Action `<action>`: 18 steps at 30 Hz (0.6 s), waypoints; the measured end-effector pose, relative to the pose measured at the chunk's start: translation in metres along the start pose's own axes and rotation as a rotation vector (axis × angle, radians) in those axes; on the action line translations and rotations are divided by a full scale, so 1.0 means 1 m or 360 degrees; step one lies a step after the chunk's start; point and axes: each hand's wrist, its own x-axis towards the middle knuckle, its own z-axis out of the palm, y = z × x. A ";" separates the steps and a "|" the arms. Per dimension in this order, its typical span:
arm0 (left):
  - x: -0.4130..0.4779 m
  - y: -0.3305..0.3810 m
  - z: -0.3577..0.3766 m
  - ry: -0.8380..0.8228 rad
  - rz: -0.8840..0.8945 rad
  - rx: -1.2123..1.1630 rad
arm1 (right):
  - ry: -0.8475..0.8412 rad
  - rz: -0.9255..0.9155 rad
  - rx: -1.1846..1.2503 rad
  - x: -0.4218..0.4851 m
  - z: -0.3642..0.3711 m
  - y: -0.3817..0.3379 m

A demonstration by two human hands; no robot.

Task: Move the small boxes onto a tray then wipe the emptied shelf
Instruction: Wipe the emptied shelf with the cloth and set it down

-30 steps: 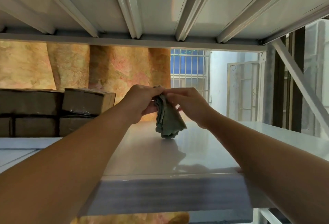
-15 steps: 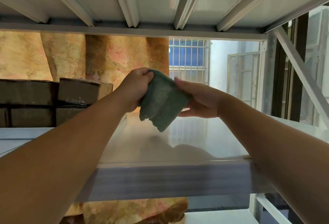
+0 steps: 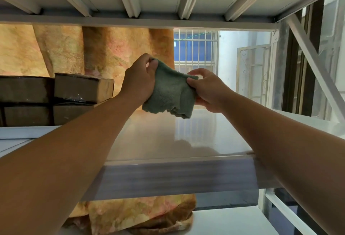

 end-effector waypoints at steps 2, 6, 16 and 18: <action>-0.003 0.001 0.001 -0.0235 -0.0232 -0.0343 | 0.0184 -0.0158 -0.0335 0.002 0.003 0.002; -0.009 0.003 -0.001 -0.0755 -0.0723 -0.0852 | 0.0326 -0.0336 -0.0464 0.003 0.001 0.002; -0.003 -0.011 0.002 -0.0433 -0.0521 -0.0290 | -0.0308 0.0215 -0.0008 -0.002 -0.005 -0.004; 0.001 -0.013 0.000 -0.0319 -0.0426 -0.0252 | -0.0445 0.0305 0.0237 -0.003 -0.010 -0.007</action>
